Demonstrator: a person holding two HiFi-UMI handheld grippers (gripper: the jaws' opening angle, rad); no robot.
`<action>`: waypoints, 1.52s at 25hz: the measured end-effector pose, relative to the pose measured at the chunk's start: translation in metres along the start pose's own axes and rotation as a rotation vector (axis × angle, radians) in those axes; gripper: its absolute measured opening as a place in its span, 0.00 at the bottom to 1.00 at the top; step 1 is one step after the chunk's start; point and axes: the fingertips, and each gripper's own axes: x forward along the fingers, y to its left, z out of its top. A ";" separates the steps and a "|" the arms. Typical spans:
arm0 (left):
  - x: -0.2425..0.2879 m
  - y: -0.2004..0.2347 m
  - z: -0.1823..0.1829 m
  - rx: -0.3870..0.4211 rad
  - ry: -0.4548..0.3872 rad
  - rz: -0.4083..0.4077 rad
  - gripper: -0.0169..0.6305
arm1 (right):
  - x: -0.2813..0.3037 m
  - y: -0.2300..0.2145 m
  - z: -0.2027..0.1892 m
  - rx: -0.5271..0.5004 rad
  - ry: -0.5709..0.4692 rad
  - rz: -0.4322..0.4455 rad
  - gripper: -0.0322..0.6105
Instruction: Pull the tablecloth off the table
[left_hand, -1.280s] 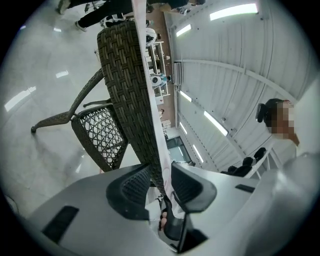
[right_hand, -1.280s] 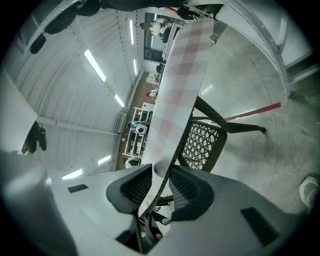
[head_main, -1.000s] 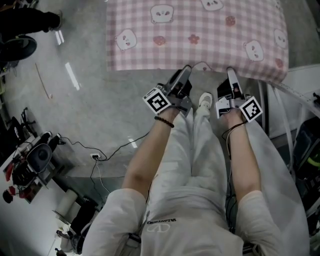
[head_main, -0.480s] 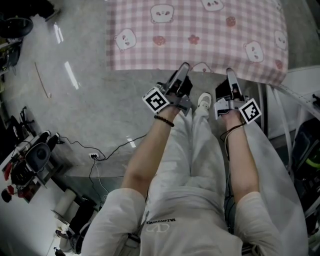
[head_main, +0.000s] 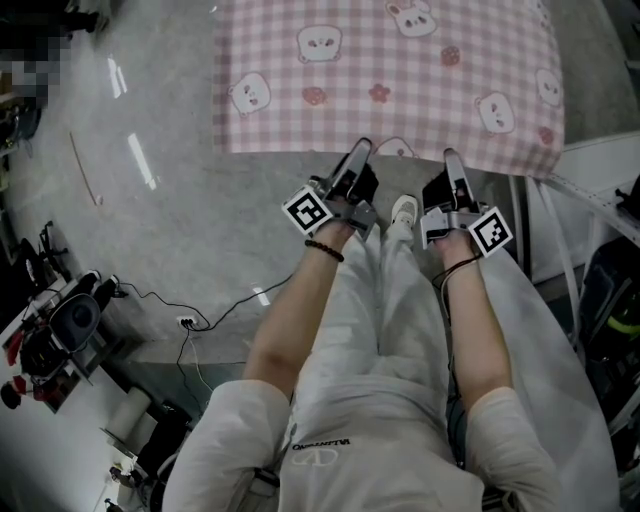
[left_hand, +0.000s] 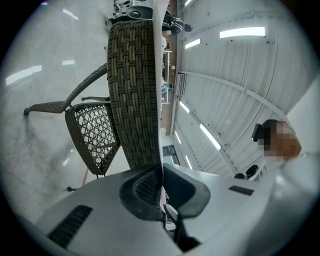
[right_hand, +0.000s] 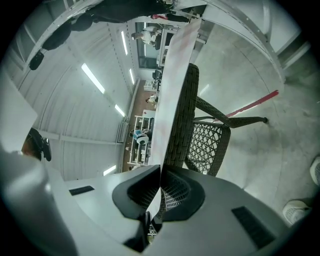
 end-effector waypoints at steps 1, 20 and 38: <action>0.000 0.000 0.000 0.000 0.003 0.002 0.03 | 0.000 0.000 0.000 0.002 0.001 -0.006 0.07; -0.007 -0.006 -0.008 0.001 0.037 0.119 0.03 | -0.008 0.007 -0.002 0.039 0.068 -0.119 0.07; 0.002 -0.031 0.000 0.029 0.042 0.256 0.03 | -0.001 0.038 0.006 0.037 0.201 -0.228 0.07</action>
